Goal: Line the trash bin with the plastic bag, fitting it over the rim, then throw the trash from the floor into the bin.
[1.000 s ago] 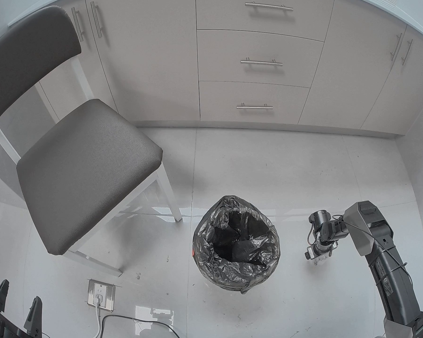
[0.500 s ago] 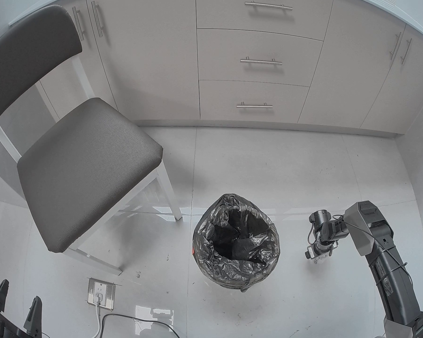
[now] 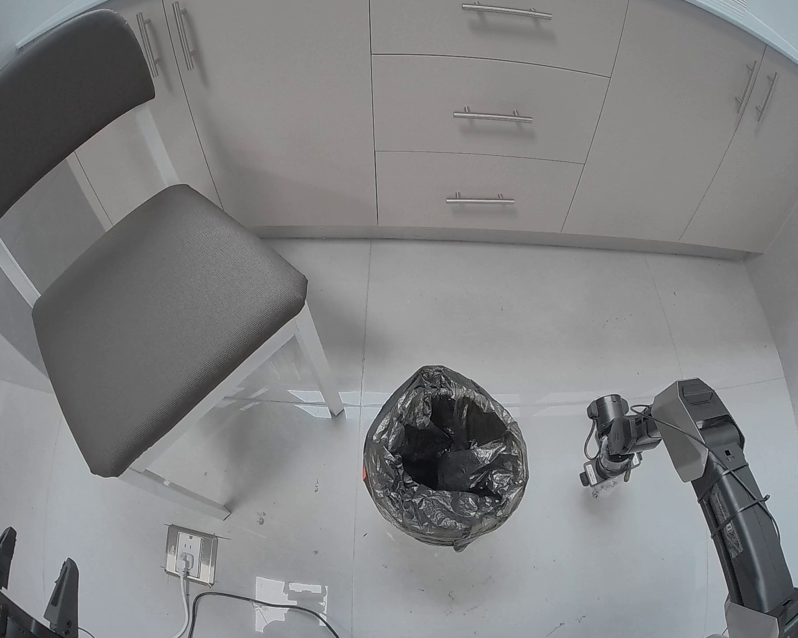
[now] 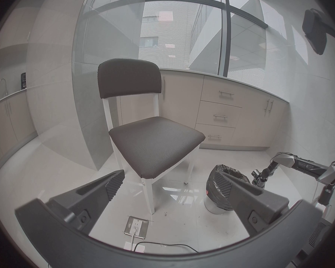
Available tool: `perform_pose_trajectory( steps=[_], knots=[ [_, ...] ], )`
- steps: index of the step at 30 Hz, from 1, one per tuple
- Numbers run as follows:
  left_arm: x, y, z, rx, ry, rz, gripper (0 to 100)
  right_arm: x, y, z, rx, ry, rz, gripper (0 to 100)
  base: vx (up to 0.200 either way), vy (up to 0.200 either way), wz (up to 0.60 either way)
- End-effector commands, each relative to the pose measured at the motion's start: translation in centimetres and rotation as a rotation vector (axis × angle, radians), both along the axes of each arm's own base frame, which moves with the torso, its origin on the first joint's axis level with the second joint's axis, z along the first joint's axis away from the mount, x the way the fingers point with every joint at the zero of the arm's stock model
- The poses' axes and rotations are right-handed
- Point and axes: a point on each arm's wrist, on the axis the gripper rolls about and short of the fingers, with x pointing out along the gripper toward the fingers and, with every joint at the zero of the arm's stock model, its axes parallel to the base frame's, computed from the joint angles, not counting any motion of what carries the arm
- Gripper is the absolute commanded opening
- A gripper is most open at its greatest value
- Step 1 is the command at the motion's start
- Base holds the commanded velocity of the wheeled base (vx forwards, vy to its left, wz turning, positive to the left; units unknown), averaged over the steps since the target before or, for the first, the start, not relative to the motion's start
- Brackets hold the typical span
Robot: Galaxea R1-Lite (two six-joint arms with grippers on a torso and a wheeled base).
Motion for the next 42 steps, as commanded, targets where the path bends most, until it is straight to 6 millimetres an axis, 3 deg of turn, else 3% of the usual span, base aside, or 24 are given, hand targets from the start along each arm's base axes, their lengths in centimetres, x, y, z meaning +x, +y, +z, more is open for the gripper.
perform_pose_trajectory(
  steps=[1,3,4,33,39,42],
  knots=[
    [-0.1,0.0,0.0,0.0,-0.016,0.0,100,0.0,-0.1,0.0,-0.001,0.0,0.0,100,0.0,0.0,0.0],
    [-0.1,0.0,0.0,0.0,-0.016,0.0,100,0.0,-0.1,0.0,-0.002,0.0,0.0,100,0.0,0.0,0.0],
    [-0.1,0.0,0.0,-0.002,-0.016,0.0,100,0.0,-0.1,0.0,-0.002,0.0,0.0,0,0.0,0.0,0.0],
    [-0.1,0.0,-0.1,0.0,-0.015,0.0,100,0.2,0.4,0.1,0.028,-0.046,-0.055,0,0.0,0.0,0.0],
    [-0.1,0.0,0.0,-0.002,-0.016,0.002,100,-0.3,0.4,-0.1,0.035,-0.003,-0.082,0,0.0,0.0,0.0],
    [-0.1,0.1,-0.2,0.005,-0.009,0.036,100,-1.0,0.2,0.8,0.034,0.095,-0.095,0,0.0,0.0,0.0]
  ],
)
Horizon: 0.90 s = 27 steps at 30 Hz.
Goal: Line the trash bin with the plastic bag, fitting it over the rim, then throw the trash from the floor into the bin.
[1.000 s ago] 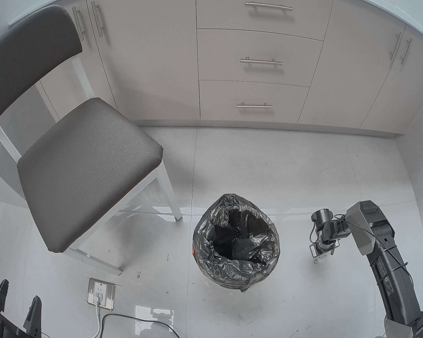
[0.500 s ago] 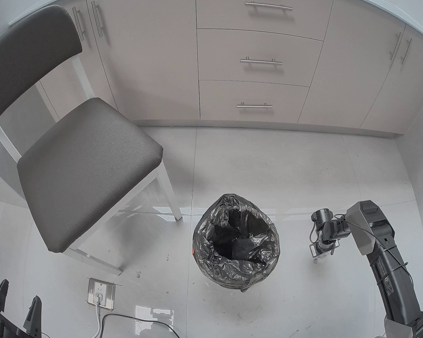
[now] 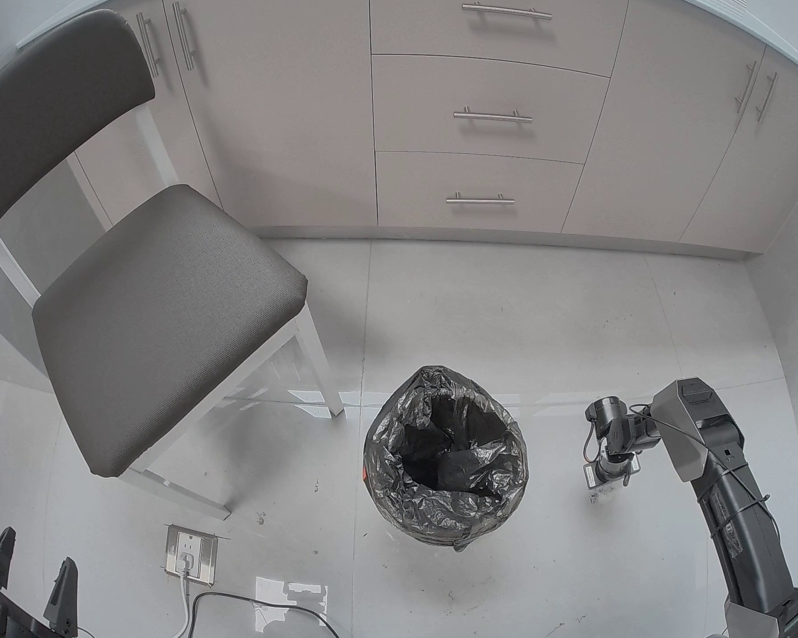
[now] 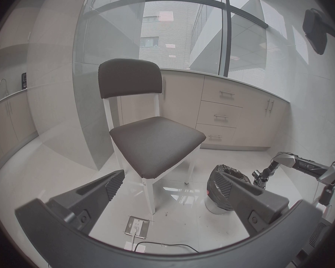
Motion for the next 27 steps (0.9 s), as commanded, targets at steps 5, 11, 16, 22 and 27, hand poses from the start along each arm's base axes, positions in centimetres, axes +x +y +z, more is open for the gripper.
perform_pose_trajectory(
  steps=[5,11,16,22,27],
  knots=[
    [-0.1,0.1,-0.2,0.015,-0.01,0.032,100,-3.1,0.3,0.5,0.017,0.308,-0.054,0,0.0,0.0,0.0],
    [-0.1,0.0,-0.2,0.038,-0.007,0.003,100,-1.1,1.3,6.5,0.051,0.181,-0.085,0,0.0,0.0,0.0],
    [-0.1,-0.1,-0.2,0.046,-0.008,-0.039,100,-0.1,3.8,15.8,0.063,0.053,-0.038,0,0.0,0.0,0.0],
    [-0.1,-0.1,-0.1,0.08,-0.015,-0.059,100,-2.1,8.7,26.8,0.08,-0.07,0.076,0,0.0,0.0,0.0],
    [-0.1,-0.1,-0.3,0.153,-0.015,-0.069,100,-5.8,13.4,34.3,0.1,-0.154,0.205,0,0.0,0.0,0.0]
  ],
)
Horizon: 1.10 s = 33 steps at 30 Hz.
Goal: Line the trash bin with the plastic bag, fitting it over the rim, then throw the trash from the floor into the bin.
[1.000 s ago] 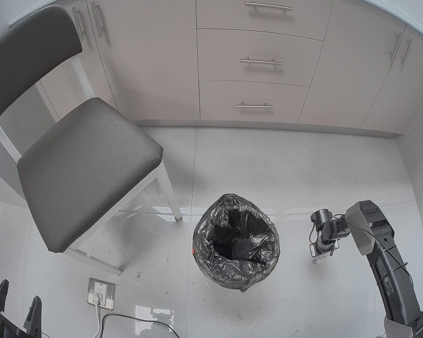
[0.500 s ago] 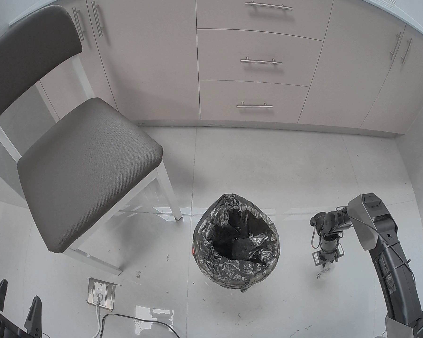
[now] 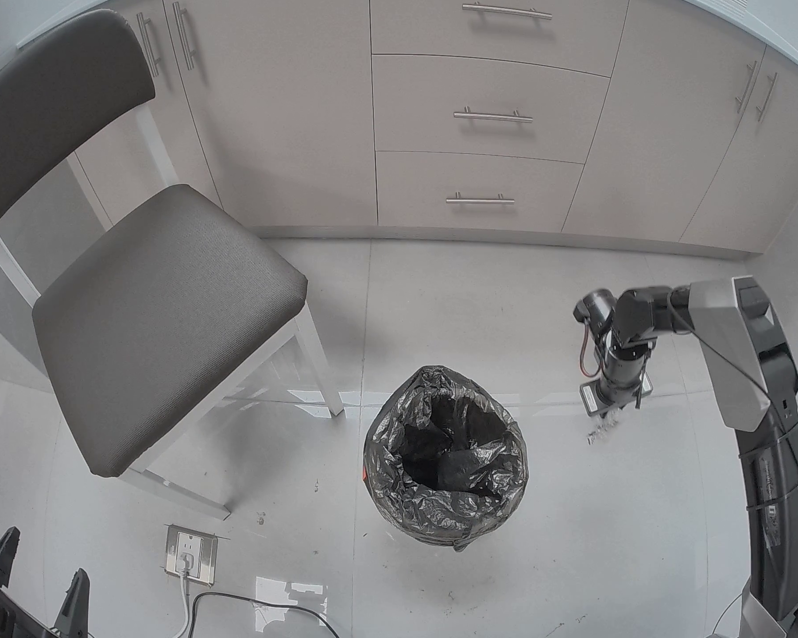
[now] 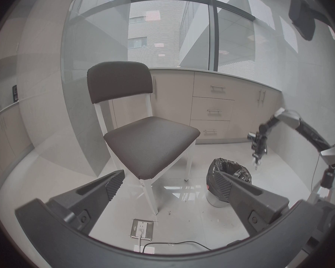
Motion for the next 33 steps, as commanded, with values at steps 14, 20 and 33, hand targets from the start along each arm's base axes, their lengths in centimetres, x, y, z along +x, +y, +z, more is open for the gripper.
perform_pose_trajectory(
  steps=[14,20,33],
  knots=[
    [-0.1,0.0,-0.1,0.039,-0.014,-0.012,100,-12.1,18.0,13.3,0.056,-0.134,0.458,0,0.0,0.0,0.0],
    [-0.1,0.0,-0.1,0.036,-0.015,-0.011,100,-12.8,20.7,10.3,0.043,-0.082,0.496,0,0.0,0.0,0.0],
    [-0.1,0.0,-0.1,0.027,-0.013,0.003,100,-12.5,23.6,8.5,0.073,-0.184,0.548,0,0.0,0.0,0.0]
  ],
)
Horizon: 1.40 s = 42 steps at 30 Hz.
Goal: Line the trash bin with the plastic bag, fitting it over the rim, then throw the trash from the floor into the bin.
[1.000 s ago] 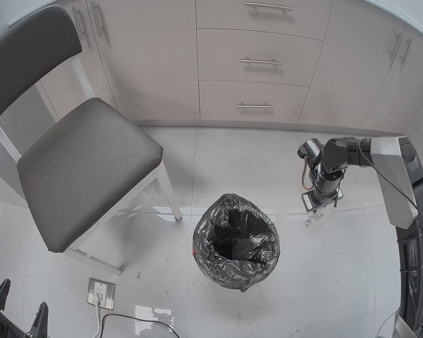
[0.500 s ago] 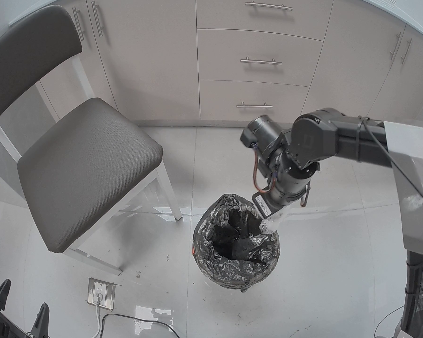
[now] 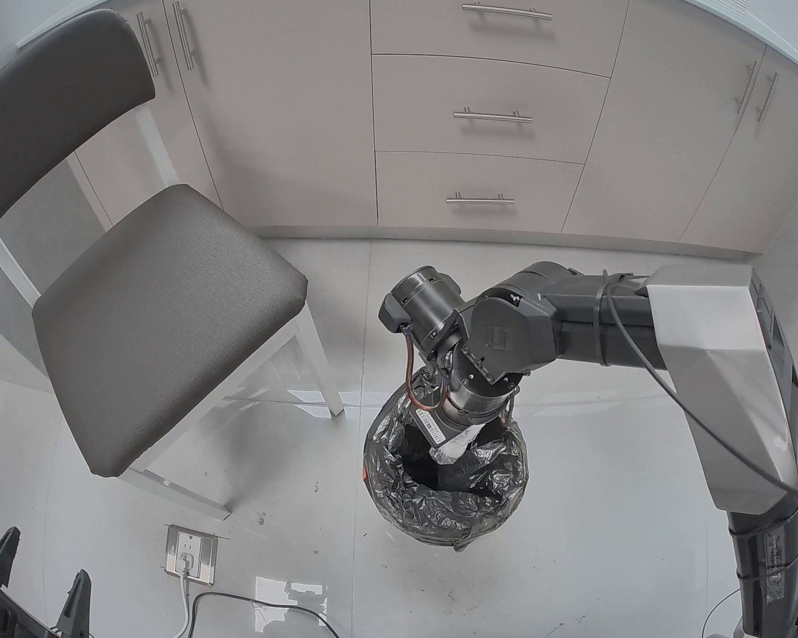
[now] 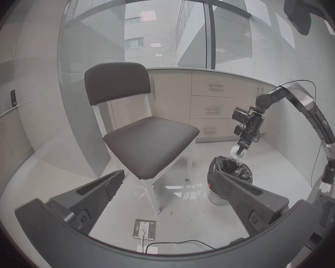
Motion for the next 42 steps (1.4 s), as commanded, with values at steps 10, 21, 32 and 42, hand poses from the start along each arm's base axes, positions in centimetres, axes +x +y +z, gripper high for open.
perform_pose_trajectory(
  steps=[10,21,32,42],
  knots=[
    [0.0,0.0,-0.2,-0.011,-0.009,0.018,100,-0.2,0.5,-0.7,-0.02,0.002,0.013,0,0.06,0.0,0.0],
    [0.0,0.0,-0.2,-0.011,-0.009,0.018,100,-0.1,0.7,-1.6,-0.043,0.013,0.011,0,0.0,0.0,0.0],
    [0.0,0.0,-0.2,-0.011,-0.009,0.018,100,0.4,0.6,-3.4,-0.073,0.046,0.004,0,0.0,0.0,0.0],
    [0.0,0.0,-0.3,-0.011,-0.008,0.018,100,0.2,0.7,-3.3,-0.071,0.046,0.004,0,0.12,0.0,0.0]
  ],
)
